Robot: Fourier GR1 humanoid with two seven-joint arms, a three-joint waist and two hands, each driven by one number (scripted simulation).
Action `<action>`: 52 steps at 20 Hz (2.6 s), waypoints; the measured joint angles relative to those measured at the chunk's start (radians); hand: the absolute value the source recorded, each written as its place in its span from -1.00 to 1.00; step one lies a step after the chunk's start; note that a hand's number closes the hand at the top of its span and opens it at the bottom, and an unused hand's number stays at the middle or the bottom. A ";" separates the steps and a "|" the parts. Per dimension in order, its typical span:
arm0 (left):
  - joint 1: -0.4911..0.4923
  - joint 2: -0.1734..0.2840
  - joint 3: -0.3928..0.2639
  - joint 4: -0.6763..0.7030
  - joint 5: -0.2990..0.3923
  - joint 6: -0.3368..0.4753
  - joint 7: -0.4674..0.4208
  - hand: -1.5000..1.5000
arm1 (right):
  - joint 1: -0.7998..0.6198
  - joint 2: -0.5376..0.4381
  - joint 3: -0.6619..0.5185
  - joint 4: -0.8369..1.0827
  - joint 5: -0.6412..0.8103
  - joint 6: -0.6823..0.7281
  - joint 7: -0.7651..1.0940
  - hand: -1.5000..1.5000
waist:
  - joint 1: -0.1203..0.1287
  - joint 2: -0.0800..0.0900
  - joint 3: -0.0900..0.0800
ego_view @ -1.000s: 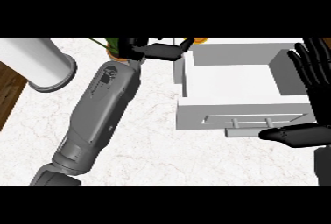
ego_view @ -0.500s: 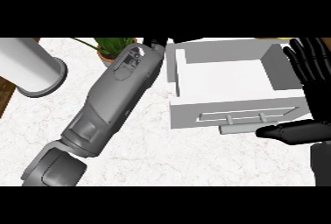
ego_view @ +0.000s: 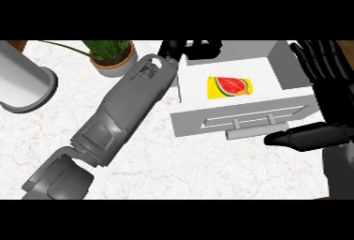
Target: Pick up the cup, place it into the drawer and close the drawer
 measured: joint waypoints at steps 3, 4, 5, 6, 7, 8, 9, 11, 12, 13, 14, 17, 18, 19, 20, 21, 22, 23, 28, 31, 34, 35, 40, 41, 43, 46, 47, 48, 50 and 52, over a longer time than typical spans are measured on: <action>0.017 0.000 -0.048 0.016 0.013 -0.008 -0.005 -1.00 | -0.013 0.002 0.008 0.008 -0.003 0.008 -0.006 -1.00 | -0.025 0.007 0.000; 0.024 0.000 -0.060 0.017 0.019 -0.009 -0.010 -1.00 | -0.019 0.004 0.014 0.007 -0.005 0.011 -0.005 -1.00 | -0.033 0.009 0.000; 0.030 0.000 -0.067 0.017 0.028 -0.009 -0.016 -1.00 | -0.020 0.007 0.020 0.011 -0.004 0.014 -0.009 -1.00 | -0.039 0.011 0.000; 0.042 0.000 -0.069 0.011 0.043 -0.010 -0.030 -1.00 | -0.026 0.010 0.026 0.010 -0.006 0.017 -0.008 -1.00 | -0.045 0.013 0.000; 0.052 0.000 -0.072 0.006 0.057 -0.004 -0.041 -1.00 | -0.035 0.011 0.030 0.012 -0.016 0.025 -0.008 -1.00 | -0.053 0.014 0.000; 0.062 0.000 -0.074 -0.002 0.073 -0.009 -0.053 -1.00 | -0.037 0.011 0.034 0.017 -0.029 0.039 -0.010 -1.00 | -0.055 0.015 -0.001; 0.066 0.000 -0.071 -0.008 0.090 -0.006 -0.062 -1.00 | -0.041 0.014 0.042 0.018 -0.046 0.056 -0.011 -1.00 | -0.060 0.017 -0.001; 0.077 0.000 -0.063 -0.027 0.130 -0.009 -0.088 -1.00 | -0.048 0.023 0.068 0.018 -0.080 0.091 -0.001 1.00 | -0.069 0.018 -0.001; 0.080 0.000 -0.056 -0.035 0.148 -0.015 -0.104 -1.00 | -0.051 0.021 0.078 0.020 -0.099 0.116 -0.004 1.00 | -0.070 0.020 -0.001; 0.082 0.000 -0.050 -0.046 0.169 -0.023 -0.118 -1.00 | -0.056 0.020 0.093 0.022 -0.115 0.141 -0.001 1.00 | -0.069 0.020 -0.001; 0.080 0.000 -0.044 -0.059 0.189 -0.029 -0.134 -1.00 | -0.057 0.022 0.112 0.023 -0.132 0.167 0.001 1.00 | -0.067 0.019 -0.002; 0.084 0.000 -0.027 -0.081 0.239 -0.028 -0.195 -1.00 | -0.047 0.010 0.169 0.022 -0.176 0.247 0.027 1.00 | -0.061 0.015 -0.002; 0.083 0.000 -0.019 -0.083 0.256 -0.024 -0.211 -1.00 | -0.043 -0.002 0.188 0.022 -0.179 0.271 0.041 1.00 | -0.056 0.014 -0.003; 0.082 0.000 -0.012 -0.085 0.271 -0.021 -0.223 -1.00 | -0.034 -0.025 0.202 0.019 -0.178 0.302 0.053 1.00 | -0.049 0.010 -0.003; 0.078 0.000 -0.009 -0.088 0.285 -0.010 -0.229 -1.00 | -0.029 -0.051 0.216 0.021 -0.174 0.334 0.066 1.00 | -0.044 0.007 -0.003; 0.077 0.000 -0.008 -0.086 0.296 0.004 -0.240 -1.00 | -0.022 -0.074 0.234 0.017 -0.161 0.361 0.078 1.00 | -0.040 0.005 -0.003; 0.076 0.000 -0.006 -0.085 0.306 0.011 -0.251 -1.00 | -0.015 -0.095 0.246 0.015 -0.149 0.380 0.092 -1.00 | -0.029 0.002 -0.003; 0.072 0.000 -0.005 -0.084 0.314 0.018 -0.259 -1.00 | -0.006 -0.109 0.265 0.010 -0.122 0.392 0.102 -1.00 | -0.020 -0.001 -0.002; 0.086 0.000 -0.001 -0.072 0.349 0.033 -0.296 -1.00 | 0.033 -0.177 0.311 -0.020 0.076 0.391 0.101 -1.00 | 0.032 -0.013 -0.002; 0.083 0.000 0.011 -0.073 0.369 0.026 -0.303 -1.00 | 0.055 -0.171 0.357 0.009 0.225 0.340 0.073 -1.00 | 0.067 -0.017 -0.002; 0.109 0.005 0.024 -0.078 0.379 -0.002 -0.333 -1.00 | 0.068 -0.160 0.398 0.104 0.351 0.288 0.020 -1.00 | 0.099 -0.019 -0.002; 0.126 0.004 0.025 -0.082 0.378 -0.013 -0.343 -1.00 | 0.070 -0.153 0.415 0.142 0.392 0.268 0.003 -1.00 | 0.109 -0.020 -0.002; 0.193 0.023 0.037 -0.136 0.385 -0.053 -0.356 -1.00 | 0.029 -0.126 0.479 0.395 0.543 0.195 -0.118 1.00 | 0.156 -0.025 -0.001; 0.201 0.031 0.040 -0.146 0.386 -0.057 -0.355 -1.00 | 0.008 -0.118 0.484 0.458 0.567 0.181 -0.141 1.00 | 0.163 -0.024 -0.001; 0.232 0.042 0.040 -0.177 0.384 -0.060 -0.357 -1.00 | -0.033 -0.108 0.484 0.583 0.604 0.152 -0.188 1.00 | 0.179 -0.025 -0.001; 0.277 0.058 0.037 -0.221 0.384 -0.080 -0.359 -1.00 | -0.116 -0.095 0.453 0.765 0.637 0.098 -0.263 1.00 | 0.204 -0.024 -0.001; 0.293 0.073 0.038 -0.235 0.386 -0.093 -0.353 -1.00 | -0.142 -0.092 0.443 0.813 0.646 0.080 -0.293 1.00 | 0.210 -0.026 -0.003; 0.308 0.080 0.038 -0.247 0.388 -0.104 -0.352 -1.00 | -0.168 -0.090 0.428 0.860 0.648 0.062 -0.327 1.00 | 0.216 -0.025 -0.003; 0.332 0.090 0.037 -0.273 0.390 -0.114 -0.347 -1.00 | -0.224 -0.080 0.394 0.955 0.647 0.029 -0.372 1.00 | 0.228 -0.021 -0.001; 0.361 0.104 0.031 -0.298 0.389 -0.134 -0.344 -1.00 | -0.280 -0.078 0.354 1.035 0.640 -0.001 -0.404 1.00 | 0.242 -0.017 0.000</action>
